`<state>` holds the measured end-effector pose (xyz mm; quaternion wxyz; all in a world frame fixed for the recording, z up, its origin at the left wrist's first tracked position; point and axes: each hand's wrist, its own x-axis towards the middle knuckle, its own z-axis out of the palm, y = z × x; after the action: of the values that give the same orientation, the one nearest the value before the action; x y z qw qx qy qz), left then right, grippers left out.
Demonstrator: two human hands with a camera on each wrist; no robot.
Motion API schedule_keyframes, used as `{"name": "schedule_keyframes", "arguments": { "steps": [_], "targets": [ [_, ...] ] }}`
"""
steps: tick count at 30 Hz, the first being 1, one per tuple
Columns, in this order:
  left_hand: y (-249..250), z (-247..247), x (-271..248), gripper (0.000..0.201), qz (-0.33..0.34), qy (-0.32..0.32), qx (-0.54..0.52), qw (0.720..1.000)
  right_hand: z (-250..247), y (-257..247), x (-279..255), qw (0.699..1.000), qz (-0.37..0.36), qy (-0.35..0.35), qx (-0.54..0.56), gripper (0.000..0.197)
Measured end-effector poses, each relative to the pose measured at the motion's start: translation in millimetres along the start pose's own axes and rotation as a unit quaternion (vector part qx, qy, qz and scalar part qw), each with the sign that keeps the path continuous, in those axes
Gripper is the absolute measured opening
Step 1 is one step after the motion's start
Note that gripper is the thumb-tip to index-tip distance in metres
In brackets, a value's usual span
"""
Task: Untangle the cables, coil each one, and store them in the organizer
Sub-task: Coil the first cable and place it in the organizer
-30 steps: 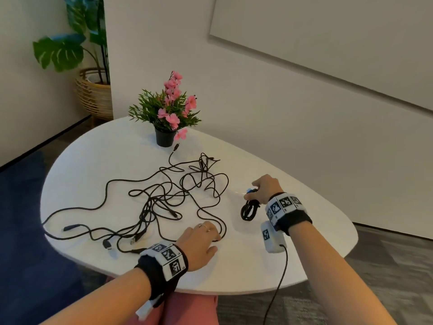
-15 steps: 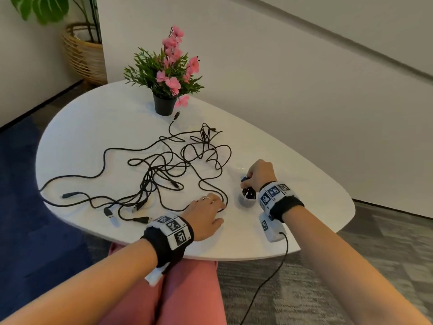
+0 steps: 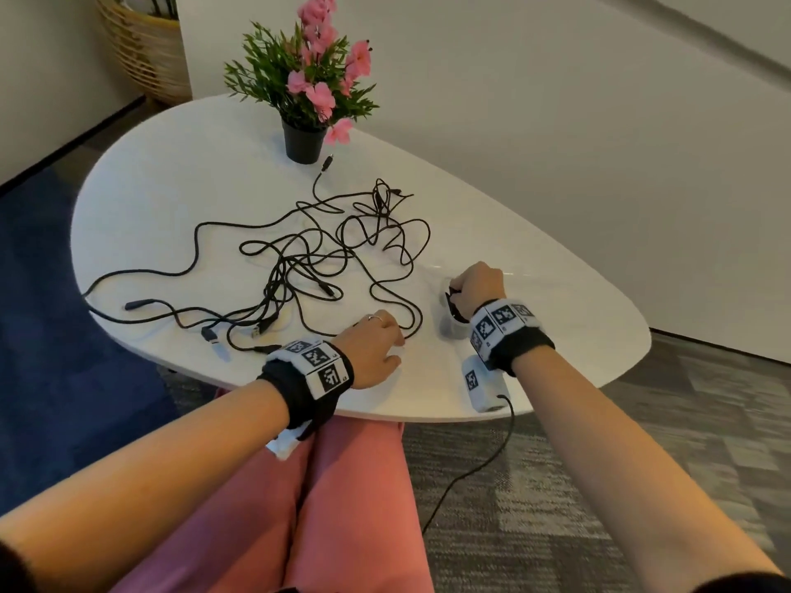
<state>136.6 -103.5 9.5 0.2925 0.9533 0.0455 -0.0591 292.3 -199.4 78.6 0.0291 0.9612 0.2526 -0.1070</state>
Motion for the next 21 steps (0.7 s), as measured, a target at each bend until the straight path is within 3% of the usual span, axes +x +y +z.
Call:
{"name": "schedule_keyframes", "arguments": {
  "steps": [3, 7, 8, 12, 17, 21],
  "targets": [
    [1, 3, -4, 0.040, 0.016, -0.009, 0.054, 0.998, 4, 0, -2, 0.998, 0.033, 0.024, 0.049, 0.008],
    [1, 5, -7, 0.043, 0.022, -0.016, 0.087, 0.996, 8, 9, -3, 0.988, 0.055, 0.066, 0.131, 0.056],
    [1, 4, -8, 0.043, 0.022, -0.016, 0.085, 0.996, 8, 11, -3, 0.986, 0.055, 0.070, 0.143, 0.060],
    [3, 1, -9, 0.042, 0.021, -0.015, 0.074, 0.997, 3, 8, -4, 0.996, 0.017, 0.059, 0.057, 0.027],
    [5, -1, -10, 0.042, 0.017, -0.025, 0.068, 0.997, 8, -7, -2, 0.998, 0.004, 0.047, 0.049, 0.008],
    [2, -1, -10, 0.041, 0.012, -0.031, 0.055, 0.998, 2, 6, 0, 0.998, -0.003, -0.034, 0.060, 0.016]
  ]
}}
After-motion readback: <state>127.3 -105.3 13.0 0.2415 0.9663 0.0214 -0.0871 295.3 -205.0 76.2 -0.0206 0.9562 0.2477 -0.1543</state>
